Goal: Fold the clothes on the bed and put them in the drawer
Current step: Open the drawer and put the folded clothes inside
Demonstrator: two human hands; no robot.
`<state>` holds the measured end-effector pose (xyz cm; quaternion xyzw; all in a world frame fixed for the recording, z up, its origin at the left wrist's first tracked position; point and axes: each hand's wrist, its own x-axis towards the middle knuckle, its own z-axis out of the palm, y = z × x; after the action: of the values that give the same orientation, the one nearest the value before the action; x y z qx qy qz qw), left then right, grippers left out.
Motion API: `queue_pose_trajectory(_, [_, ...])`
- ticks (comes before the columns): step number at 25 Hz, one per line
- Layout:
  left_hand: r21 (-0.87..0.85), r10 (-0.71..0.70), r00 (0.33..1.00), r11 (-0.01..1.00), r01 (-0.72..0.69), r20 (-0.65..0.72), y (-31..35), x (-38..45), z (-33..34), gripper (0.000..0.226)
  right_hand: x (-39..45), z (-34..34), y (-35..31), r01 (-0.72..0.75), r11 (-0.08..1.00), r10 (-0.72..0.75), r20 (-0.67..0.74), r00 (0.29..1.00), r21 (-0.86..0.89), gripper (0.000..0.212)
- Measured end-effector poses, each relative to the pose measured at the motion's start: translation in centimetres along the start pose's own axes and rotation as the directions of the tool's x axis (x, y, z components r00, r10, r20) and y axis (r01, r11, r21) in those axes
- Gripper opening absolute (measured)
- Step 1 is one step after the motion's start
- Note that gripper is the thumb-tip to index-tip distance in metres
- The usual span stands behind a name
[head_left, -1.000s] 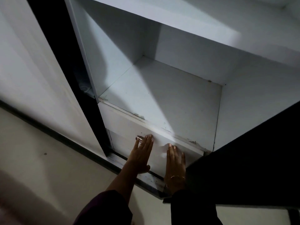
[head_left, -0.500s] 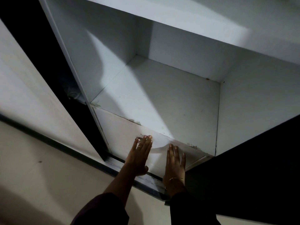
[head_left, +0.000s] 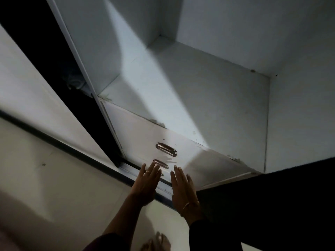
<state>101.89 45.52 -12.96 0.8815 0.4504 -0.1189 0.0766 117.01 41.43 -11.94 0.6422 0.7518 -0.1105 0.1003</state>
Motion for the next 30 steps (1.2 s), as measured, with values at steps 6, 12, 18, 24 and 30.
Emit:
queue_pose_trajectory(6, [-0.006,-0.019,0.993,1.0,0.02,0.119,-1.2,4.0,6.6,0.07,4.9,8.3,-0.5,0.082,0.986,-0.088,0.041,0.995,0.145,0.086])
queue_pose_trajectory(12, [-0.004,-0.024,0.987,1.0,0.025,0.156,-2.7,9.6,11.7,0.068,10.9,13.2,0.1,0.136,0.966,-0.134,-0.026,0.991,0.222,0.07])
queue_pose_trajectory(18, [-0.011,-0.063,0.981,0.998,0.067,0.186,-1.9,10.0,14.1,0.079,12.0,14.7,0.3,0.023,0.978,-0.068,0.213,0.975,0.209,0.074])
queue_pose_trajectory(24, [-0.105,-0.209,0.964,0.968,0.229,0.166,-1.4,10.7,14.5,0.079,12.6,14.6,-0.7,-0.168,0.944,0.105,0.223,0.969,0.284,0.066])
queue_pose_trajectory(30, [-0.042,-0.168,0.983,0.984,0.171,0.079,0.0,9.3,14.6,0.065,11.6,15.1,-1.8,-0.069,0.997,0.071,-0.234,0.97,0.019,0.016])
